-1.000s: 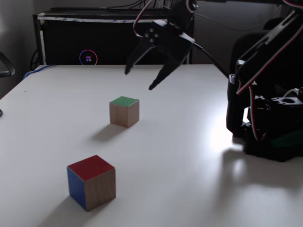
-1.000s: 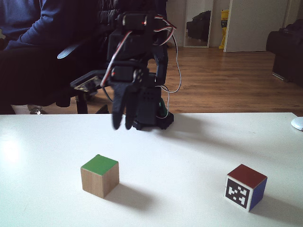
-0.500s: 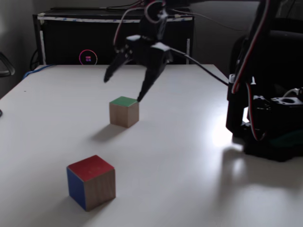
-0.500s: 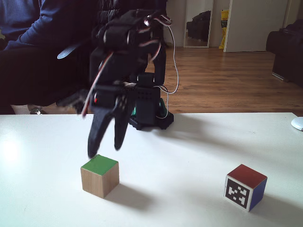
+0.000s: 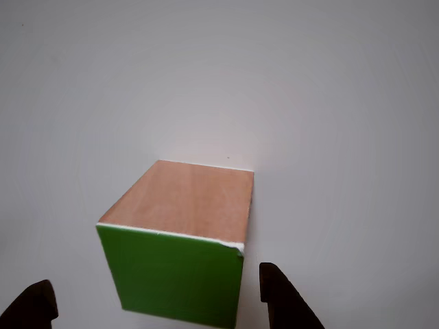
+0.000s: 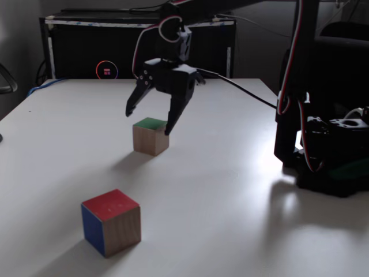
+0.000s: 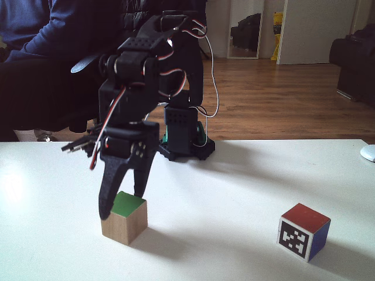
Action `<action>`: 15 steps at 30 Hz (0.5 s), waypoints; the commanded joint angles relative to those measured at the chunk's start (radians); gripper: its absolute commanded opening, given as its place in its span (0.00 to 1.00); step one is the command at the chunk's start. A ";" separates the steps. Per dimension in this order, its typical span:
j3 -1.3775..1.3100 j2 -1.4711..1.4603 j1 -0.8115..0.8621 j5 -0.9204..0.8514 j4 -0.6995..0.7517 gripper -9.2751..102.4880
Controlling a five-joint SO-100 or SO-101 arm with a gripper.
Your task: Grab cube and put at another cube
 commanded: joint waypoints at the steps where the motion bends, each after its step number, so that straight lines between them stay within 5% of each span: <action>1: -0.029 -0.002 -0.002 -0.002 -0.031 0.48; 15: -0.044 -0.077 0.009 -0.018 -0.069 0.36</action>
